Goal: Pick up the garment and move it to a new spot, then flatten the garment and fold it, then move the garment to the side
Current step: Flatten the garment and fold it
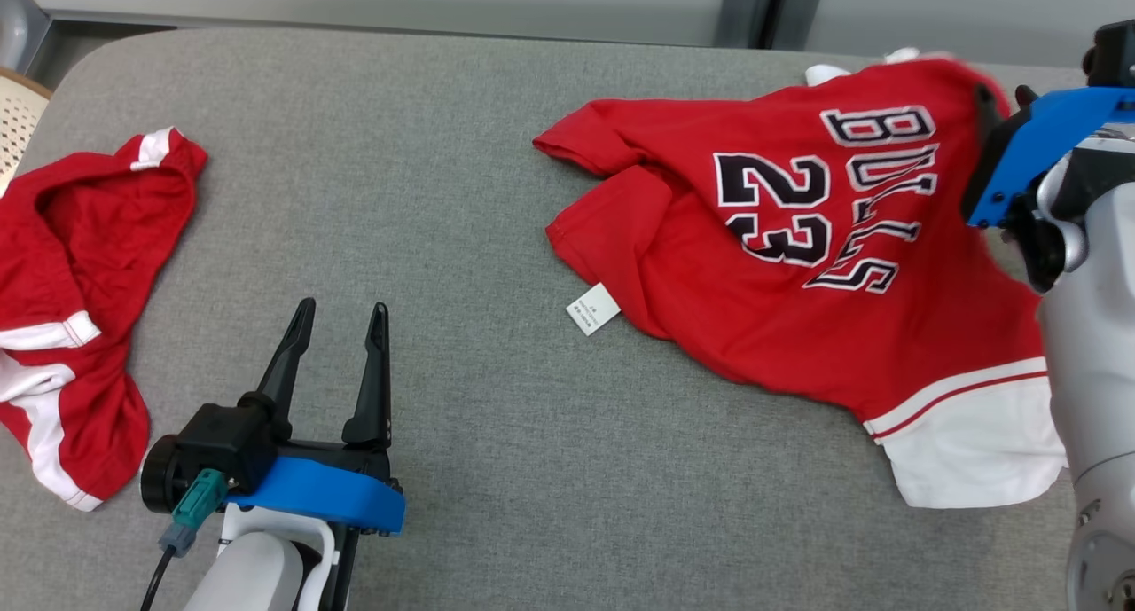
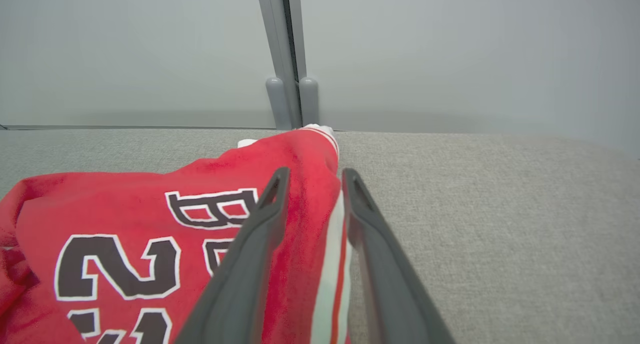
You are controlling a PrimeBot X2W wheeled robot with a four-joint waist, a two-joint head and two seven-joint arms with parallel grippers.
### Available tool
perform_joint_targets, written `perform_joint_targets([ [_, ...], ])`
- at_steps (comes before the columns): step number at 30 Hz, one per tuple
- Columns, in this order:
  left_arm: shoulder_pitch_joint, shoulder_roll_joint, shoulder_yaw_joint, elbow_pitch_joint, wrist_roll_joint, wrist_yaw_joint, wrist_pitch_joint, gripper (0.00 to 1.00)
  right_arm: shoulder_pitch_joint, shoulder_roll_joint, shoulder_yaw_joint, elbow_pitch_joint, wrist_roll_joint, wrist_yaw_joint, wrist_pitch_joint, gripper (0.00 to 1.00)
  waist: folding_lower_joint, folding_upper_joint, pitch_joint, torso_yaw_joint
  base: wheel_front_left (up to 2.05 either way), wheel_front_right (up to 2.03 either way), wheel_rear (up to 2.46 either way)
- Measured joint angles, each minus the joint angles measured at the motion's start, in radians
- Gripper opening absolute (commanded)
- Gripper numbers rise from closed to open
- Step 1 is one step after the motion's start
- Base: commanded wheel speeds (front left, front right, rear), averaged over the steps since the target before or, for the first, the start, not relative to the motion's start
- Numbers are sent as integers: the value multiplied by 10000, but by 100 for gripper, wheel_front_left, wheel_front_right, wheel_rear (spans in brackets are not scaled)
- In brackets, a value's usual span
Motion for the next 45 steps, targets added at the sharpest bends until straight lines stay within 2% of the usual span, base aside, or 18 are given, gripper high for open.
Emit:
perform_joint_targets([
  [5, 139, 73, -2, 127, -17, 48, 27, 100, 386, 345, 426, -144, -117, 0, -1110, 100, 0, 0, -375, -161, 0, 0, 0],
  [10, 516, 159, 44, 230, -113, 174, 90, 100, 1474, 635, 1131, -696, 368, 0, -2339, 100, -1, 0, -898, -398, 0, 0, 0],
  [17, 1171, 332, 188, 199, -268, 364, 98, 100, 3847, 784, 1862, -2744, 1172, 0, -3185, 100, -2, 0, -1607, -876, 0, 0, 0],
  [26, 1678, 462, 305, 67, -430, 556, 115, 100, 7408, 1120, 1718, -6941, 1519, 0, -2257, 100, -2, 0, -2127, -1362, 0, 0, 0],
  [31, 1871, 500, 311, 90, -458, 616, 113, 100, 9061, 1323, 1572, -8840, 1536, 0, -1588, 100, -2, 0, -2299, -1438, 0, 0, 0],
  [37, 1973, 516, 305, 138, -497, 683, 102, 100, 10283, 1402, 1494, -10220, 1563, 0, -872, 100, -1, 0, -2460, -1472, 0, 0, 0],
  [45, 1790, 485, 125, 232, -527, 612, 368, 100, 10562, 1407, 1605, -10916, 1948, 0, -497, 100, -1, 0, -2319, -1627, 0, 0, 0],
])
